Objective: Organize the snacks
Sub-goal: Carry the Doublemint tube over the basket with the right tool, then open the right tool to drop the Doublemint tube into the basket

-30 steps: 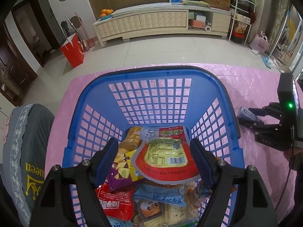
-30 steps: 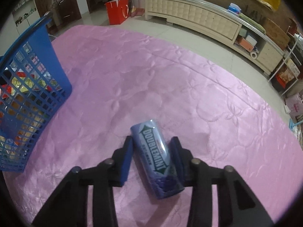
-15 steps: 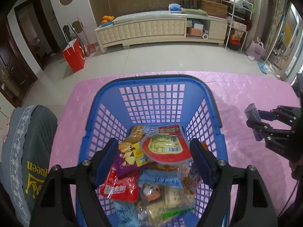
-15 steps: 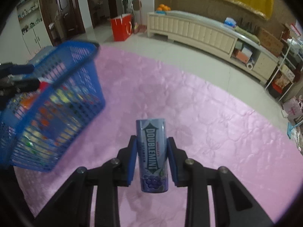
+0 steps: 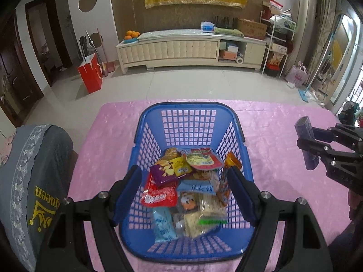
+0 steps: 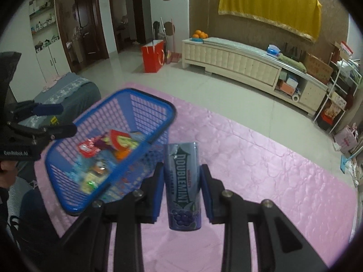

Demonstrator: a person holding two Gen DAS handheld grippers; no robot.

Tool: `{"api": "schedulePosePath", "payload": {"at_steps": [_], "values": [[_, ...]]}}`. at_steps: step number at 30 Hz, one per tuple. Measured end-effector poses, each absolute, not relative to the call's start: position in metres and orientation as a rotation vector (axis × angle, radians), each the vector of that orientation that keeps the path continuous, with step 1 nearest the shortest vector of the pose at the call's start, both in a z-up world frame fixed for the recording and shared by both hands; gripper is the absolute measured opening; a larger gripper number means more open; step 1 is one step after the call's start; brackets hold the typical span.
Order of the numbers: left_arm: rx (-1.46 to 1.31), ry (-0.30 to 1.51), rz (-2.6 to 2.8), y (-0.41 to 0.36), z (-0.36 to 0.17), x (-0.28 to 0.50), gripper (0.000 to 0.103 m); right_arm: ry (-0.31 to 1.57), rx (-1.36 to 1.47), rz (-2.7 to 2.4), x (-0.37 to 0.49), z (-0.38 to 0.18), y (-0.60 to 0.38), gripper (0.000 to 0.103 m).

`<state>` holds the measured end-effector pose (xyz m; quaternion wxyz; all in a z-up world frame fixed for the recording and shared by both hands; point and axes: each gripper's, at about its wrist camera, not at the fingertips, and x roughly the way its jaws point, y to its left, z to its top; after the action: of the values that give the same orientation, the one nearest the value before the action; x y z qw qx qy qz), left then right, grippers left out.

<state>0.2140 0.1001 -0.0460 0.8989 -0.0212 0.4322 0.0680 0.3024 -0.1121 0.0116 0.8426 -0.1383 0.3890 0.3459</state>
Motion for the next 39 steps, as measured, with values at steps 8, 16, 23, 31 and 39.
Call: {"api": "schedulePosePath", "payload": {"at_steps": [8,16,23,31,39], "values": [[-0.061,0.86,0.119,0.115,-0.03,0.179,0.076,0.767,-0.302,0.749,0.268,0.046,-0.095,0.035],[-0.067,0.833,0.109,0.134,-0.025,0.153,0.076,0.746,-0.331,0.786,0.241,0.059,-0.061,0.035],[-0.084,0.834,0.125,0.153,-0.028,0.144,0.076,0.751,-0.352,0.833,0.231,0.057,-0.027,0.035],[-0.106,0.852,0.133,0.174,-0.045,0.141,0.076,0.805,-0.379,0.874,0.233,0.032,0.008,0.035],[-0.135,0.903,0.137,0.187,-0.073,0.152,0.076,0.881,-0.44,0.887,0.24,-0.011,0.036,0.035]]}}
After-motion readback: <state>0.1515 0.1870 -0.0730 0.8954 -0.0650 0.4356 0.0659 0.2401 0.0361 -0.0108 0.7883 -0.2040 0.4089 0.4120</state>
